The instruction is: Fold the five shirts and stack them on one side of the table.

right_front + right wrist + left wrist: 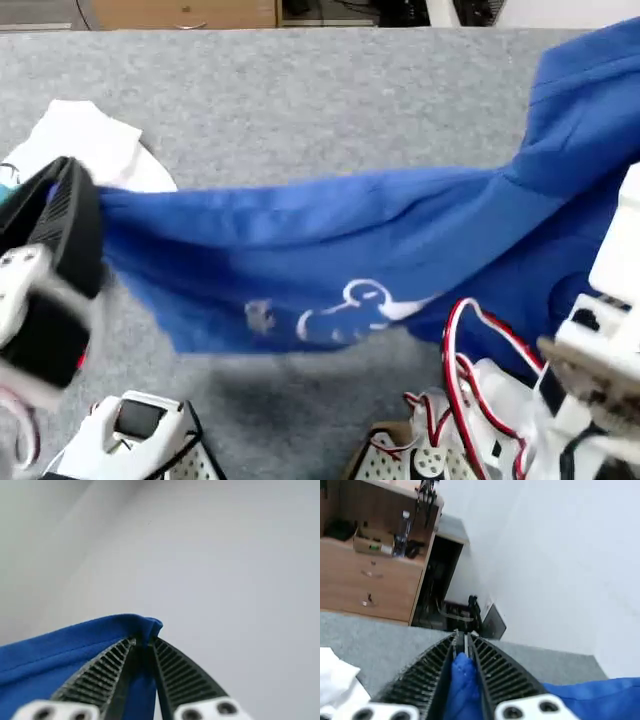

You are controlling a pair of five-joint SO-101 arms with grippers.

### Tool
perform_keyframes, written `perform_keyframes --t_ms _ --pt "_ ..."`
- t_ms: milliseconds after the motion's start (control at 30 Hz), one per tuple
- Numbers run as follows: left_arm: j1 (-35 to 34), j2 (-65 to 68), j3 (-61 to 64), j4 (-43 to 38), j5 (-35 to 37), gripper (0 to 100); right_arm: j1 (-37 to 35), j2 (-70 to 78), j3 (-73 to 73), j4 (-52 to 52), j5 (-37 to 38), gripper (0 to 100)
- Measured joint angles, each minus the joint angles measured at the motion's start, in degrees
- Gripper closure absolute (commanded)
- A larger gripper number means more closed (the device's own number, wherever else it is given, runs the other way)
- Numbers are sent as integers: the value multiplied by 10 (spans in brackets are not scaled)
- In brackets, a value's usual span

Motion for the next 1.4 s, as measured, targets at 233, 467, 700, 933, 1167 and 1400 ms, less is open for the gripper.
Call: perform_keyframes --t_ms 233,467,700,933,1167,1400 --pt "1 88 95 -94 0 982 0 81 105 -67 13 997" --pt "-47 223 273 -392 0 982 -25 240 231 -213 13 996" --pt "-75 367 381 -691 0 982 -73 411 268 -360 13 996" --pt "-76 510 362 -760 0 982 -94 519 271 -433 13 996" --pt "-98 557 278 -664 0 982 -94 523 271 -347 48 996" --pt "-103 551 247 -477 -35 982 -93 491 231 -93 172 997"
